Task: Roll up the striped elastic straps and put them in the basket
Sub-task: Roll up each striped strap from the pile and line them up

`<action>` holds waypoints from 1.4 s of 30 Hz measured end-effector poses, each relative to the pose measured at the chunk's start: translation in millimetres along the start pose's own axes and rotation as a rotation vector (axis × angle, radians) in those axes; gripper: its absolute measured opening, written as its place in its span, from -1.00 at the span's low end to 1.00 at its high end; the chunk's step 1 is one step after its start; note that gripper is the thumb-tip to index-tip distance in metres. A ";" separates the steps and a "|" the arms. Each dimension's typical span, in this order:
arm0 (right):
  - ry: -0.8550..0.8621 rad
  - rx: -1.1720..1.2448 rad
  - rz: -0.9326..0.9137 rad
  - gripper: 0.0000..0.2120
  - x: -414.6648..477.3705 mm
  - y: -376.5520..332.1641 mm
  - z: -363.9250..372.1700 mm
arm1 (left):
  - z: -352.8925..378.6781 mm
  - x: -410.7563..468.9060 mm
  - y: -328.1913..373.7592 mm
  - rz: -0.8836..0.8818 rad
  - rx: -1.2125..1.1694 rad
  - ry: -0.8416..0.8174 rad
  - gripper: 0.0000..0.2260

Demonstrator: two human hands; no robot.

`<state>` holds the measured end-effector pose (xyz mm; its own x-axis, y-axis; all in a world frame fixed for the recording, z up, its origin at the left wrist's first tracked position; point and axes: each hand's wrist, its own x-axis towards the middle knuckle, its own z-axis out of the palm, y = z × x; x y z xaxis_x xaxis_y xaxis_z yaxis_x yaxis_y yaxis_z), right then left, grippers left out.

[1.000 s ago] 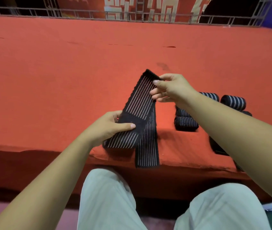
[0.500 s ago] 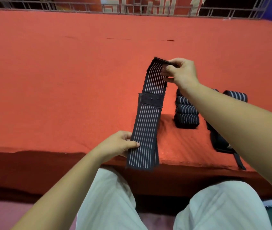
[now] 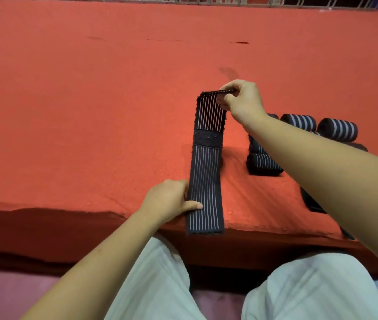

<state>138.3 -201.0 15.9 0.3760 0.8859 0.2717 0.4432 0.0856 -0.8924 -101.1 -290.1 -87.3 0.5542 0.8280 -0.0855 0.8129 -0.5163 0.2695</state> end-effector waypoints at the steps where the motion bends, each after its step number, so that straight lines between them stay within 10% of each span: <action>1: -0.007 -0.025 0.004 -0.63 2.9 4.6 1.8 | 3.4 1.1 -4.7 0.018 0.007 0.073 -0.35; 5: 0.001 -0.091 0.006 -0.62 11.9 19.7 9.9 | 13.5 10.0 -21.1 0.217 0.041 0.253 0.07; 18: 0.009 -0.298 0.091 -0.88 67.0 64.3 58.0 | 21.1 33.7 -39.5 0.383 0.042 0.077 -0.08; 32: -0.090 -0.508 0.395 -0.64 83.2 99.4 79.0 | 22.7 34.4 -39.4 0.383 0.032 0.093 -0.12; 42: -0.025 0.032 0.365 -0.77 59.3 44.6 58.9 | 19.8 35.2 -40.7 0.382 -0.026 0.078 -0.13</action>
<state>132.3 -117.8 -29.1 0.4846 0.8715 -0.0757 0.2571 -0.2246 -0.9399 -111.1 -244.3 -120.3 0.8003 0.5915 0.0988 0.5448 -0.7860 0.2924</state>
